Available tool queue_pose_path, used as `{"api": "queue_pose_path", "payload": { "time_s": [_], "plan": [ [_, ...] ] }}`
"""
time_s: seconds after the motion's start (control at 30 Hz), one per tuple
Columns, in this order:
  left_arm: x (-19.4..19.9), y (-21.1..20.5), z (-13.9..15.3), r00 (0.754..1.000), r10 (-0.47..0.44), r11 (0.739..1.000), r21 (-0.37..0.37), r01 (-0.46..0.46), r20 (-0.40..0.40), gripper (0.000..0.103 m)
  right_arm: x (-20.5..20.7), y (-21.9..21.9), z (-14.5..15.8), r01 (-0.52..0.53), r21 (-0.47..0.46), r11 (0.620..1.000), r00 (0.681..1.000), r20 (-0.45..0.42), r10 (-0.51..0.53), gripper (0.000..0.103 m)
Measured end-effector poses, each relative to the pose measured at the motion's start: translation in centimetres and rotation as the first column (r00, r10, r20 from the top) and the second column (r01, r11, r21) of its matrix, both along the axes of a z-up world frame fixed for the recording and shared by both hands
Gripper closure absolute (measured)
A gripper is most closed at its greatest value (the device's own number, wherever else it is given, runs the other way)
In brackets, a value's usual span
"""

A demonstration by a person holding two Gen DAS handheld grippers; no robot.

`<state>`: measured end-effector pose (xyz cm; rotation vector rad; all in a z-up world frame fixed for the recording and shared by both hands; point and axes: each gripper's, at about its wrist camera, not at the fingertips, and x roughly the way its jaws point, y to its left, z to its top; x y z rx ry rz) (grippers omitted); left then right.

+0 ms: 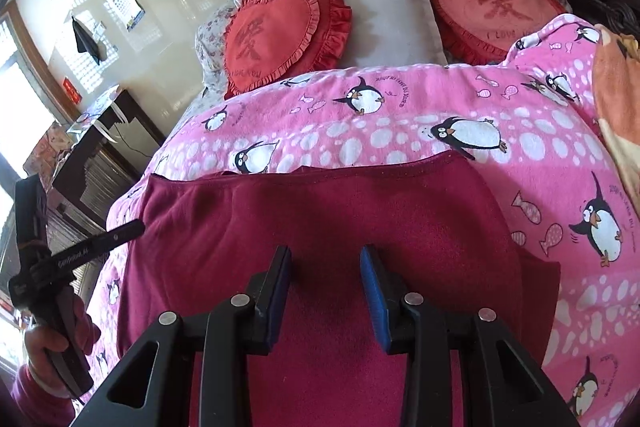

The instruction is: Fold small clothes

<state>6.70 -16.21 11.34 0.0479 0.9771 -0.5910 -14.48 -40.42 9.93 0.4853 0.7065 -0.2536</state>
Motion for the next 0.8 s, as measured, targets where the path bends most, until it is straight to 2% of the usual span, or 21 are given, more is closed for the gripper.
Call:
{"api": "queue_pose_path", "payload": {
  "time_s": [0.2, 0.57, 0.67, 0.73, 0.8],
  "plan": [
    [-0.8, 1.8, -0.4, 1.000, 0.028, 0.999, 0.024, -0.028, 0.001, 0.056, 0.6, 3.8, 2.0, -0.088, -0.044, 0.995, 0.996, 0.014, 0.089, 0.066],
    [-2.4, 5.5, -1.6, 0.997, 0.072, 0.996, 0.049, -0.072, 0.000, 0.056, 5.7, 10.0, 1.5, -0.215, -0.049, 0.975, 0.977, -0.008, 0.215, 0.065],
    [-2.7, 6.8, -2.0, 0.997, 0.075, 0.997, 0.019, -0.074, -0.036, 0.056, 7.5, 11.6, 1.6, -0.245, -0.056, 0.968, 0.970, -0.011, 0.244, 0.065],
    [-3.0, 8.2, -2.3, 0.994, 0.084, 0.996, -0.037, -0.087, -0.077, 0.055, 8.8, 12.6, 1.6, -0.267, -0.061, 0.962, 0.964, -0.019, 0.266, 0.065],
    [-3.5, 9.8, -2.8, 0.988, 0.106, 0.989, -0.088, -0.116, -0.110, 0.040, 10.2, 13.6, 1.3, -0.283, -0.069, 0.957, 0.959, -0.033, 0.281, 0.065]
  ]
}}
